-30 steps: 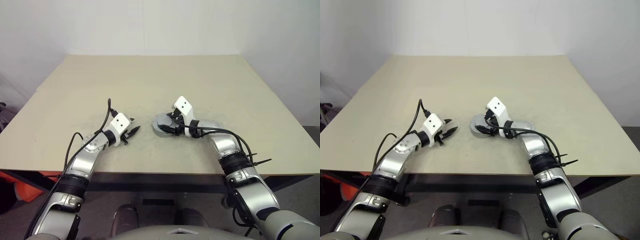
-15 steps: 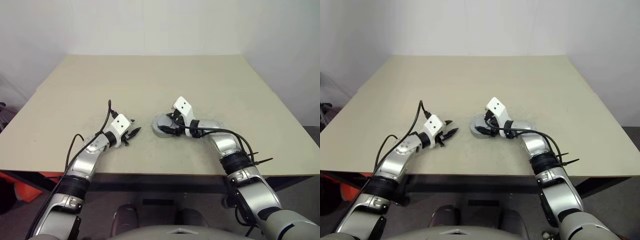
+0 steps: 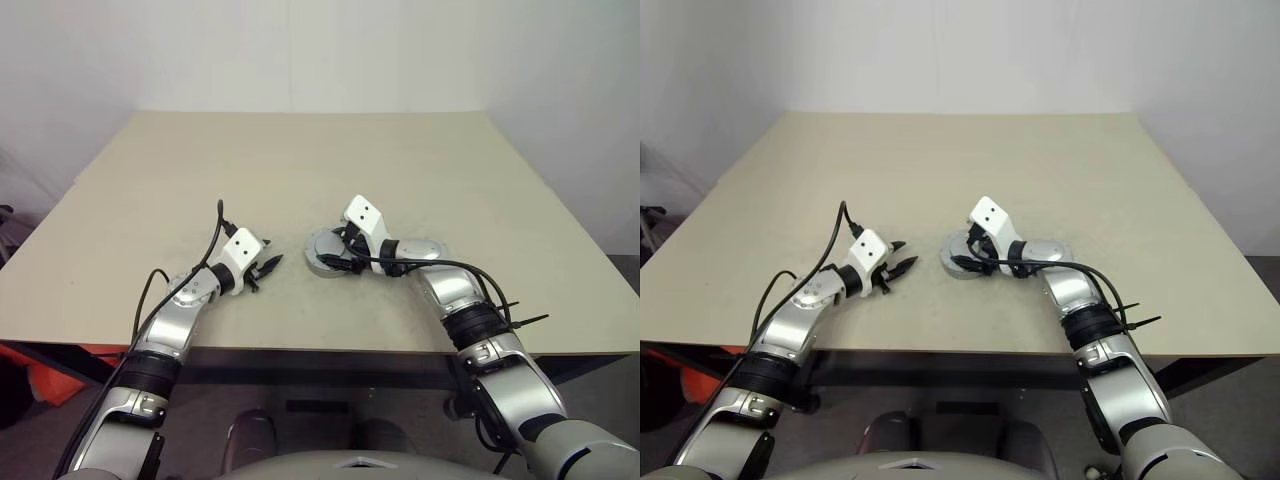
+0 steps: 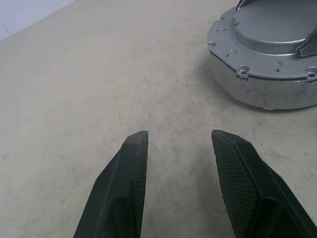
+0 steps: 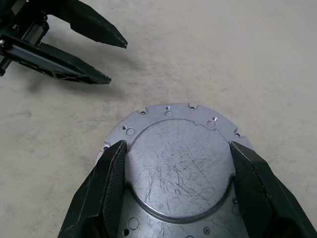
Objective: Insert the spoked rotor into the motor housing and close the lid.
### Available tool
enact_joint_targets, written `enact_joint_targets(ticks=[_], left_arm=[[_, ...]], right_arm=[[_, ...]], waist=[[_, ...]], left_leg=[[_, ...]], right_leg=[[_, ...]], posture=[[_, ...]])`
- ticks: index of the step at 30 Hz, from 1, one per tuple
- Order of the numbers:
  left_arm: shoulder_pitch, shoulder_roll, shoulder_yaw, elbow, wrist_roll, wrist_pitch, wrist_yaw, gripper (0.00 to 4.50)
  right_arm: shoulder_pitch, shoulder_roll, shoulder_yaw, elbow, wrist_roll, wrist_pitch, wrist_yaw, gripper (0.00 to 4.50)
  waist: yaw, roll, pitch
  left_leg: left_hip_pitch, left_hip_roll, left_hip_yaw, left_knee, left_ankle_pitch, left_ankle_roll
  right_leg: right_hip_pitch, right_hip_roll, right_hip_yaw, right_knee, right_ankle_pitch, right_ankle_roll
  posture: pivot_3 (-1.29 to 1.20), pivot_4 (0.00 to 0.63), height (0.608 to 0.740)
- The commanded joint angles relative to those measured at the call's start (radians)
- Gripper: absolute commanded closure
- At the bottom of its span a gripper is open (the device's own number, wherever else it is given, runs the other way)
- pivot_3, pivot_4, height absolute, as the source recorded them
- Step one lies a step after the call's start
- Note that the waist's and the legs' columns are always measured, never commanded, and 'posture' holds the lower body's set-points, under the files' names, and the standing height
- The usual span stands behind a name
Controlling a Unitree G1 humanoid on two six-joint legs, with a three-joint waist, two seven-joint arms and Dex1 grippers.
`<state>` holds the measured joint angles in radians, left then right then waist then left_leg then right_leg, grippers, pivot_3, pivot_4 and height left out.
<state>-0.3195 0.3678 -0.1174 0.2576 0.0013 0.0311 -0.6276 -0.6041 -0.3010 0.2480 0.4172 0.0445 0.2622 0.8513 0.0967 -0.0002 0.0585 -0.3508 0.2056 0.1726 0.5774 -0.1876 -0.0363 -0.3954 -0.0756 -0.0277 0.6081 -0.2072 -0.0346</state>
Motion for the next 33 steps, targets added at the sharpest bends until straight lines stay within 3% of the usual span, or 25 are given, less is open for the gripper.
enact_joint_targets(ticks=[1, 7, 33], left_arm=[[-0.015, 0.003, 0.006, -0.039, -0.004, -0.012, 0.007, 2.36], [-0.013, 0.002, 0.004, -0.040, -0.001, -0.013, 0.009, 2.36], [-0.010, 0.007, 0.003, -0.042, 0.004, -0.015, 0.009, 2.36]], right_arm=[[0.016, 0.000, -0.010, 0.014, 0.020, 0.075, 0.015, 1.39], [-0.008, 0.024, -0.064, -0.042, 0.088, 0.133, 0.020, 1.39], [0.001, 0.012, 0.009, 0.062, -0.010, 0.039, -0.015, 1.39]], waist=[[0.000, 0.000, 0.000], [-0.002, 0.000, 0.000], [-0.004, 0.000, 0.000]], left_leg=[[0.000, 0.000, 0.000, 0.000, 0.000, 0.000], [-0.002, 0.000, 0.000, -0.001, 0.000, 0.000], [0.000, 0.000, 0.001, -0.001, 0.001, -0.001]], right_leg=[[0.000, 0.000, 0.000, 0.000, 0.000, 0.000], [-0.003, 0.000, 0.000, 0.000, 0.000, 0.000], [-0.003, 0.000, 0.000, 0.001, 0.000, 0.000]], posture=[[0.00, 0.000, 0.740], [0.00, 0.000, 0.740], [0.00, 0.000, 0.740]])
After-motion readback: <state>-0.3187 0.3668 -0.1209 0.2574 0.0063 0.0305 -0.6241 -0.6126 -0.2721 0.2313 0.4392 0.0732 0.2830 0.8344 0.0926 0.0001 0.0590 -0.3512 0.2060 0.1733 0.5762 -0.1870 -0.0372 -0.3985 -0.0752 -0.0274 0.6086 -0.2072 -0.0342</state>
